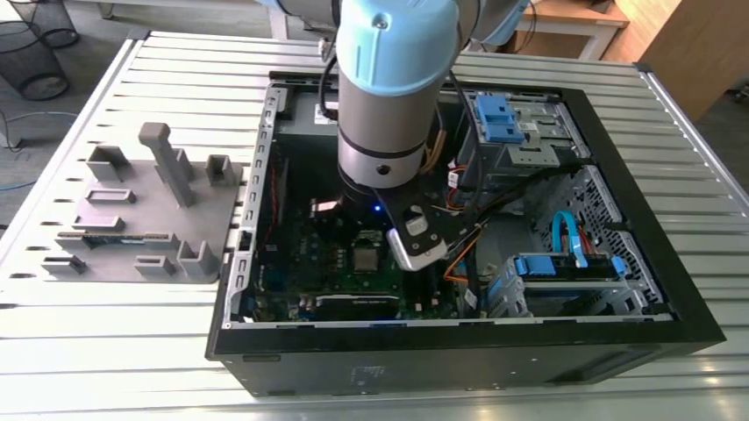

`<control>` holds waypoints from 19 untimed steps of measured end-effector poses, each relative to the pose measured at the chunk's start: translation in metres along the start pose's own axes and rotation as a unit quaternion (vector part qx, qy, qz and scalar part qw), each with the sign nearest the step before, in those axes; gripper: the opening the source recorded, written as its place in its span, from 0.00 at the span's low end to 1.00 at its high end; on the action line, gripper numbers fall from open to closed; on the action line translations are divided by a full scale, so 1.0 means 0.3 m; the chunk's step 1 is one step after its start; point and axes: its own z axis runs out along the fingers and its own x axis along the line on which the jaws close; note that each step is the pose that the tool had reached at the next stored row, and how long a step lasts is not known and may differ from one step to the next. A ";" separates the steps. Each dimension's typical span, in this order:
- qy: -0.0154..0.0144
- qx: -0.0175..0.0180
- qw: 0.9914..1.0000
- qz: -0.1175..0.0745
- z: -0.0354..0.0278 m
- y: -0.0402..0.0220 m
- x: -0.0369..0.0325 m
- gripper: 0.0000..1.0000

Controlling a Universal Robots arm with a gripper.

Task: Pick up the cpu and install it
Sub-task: 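Place the cpu into insertion slot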

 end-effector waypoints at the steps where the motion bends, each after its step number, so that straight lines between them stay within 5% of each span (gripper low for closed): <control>1: 0.000 0.000 1.000 0.000 -0.006 0.000 0.000 0.51; 13: 0.000 0.000 1.000 0.000 -0.008 0.000 0.000 0.44; 14: 0.000 0.000 1.000 0.000 -0.008 0.000 0.000 0.32; 19: 0.000 0.000 1.000 0.000 -0.009 0.000 0.000 0.14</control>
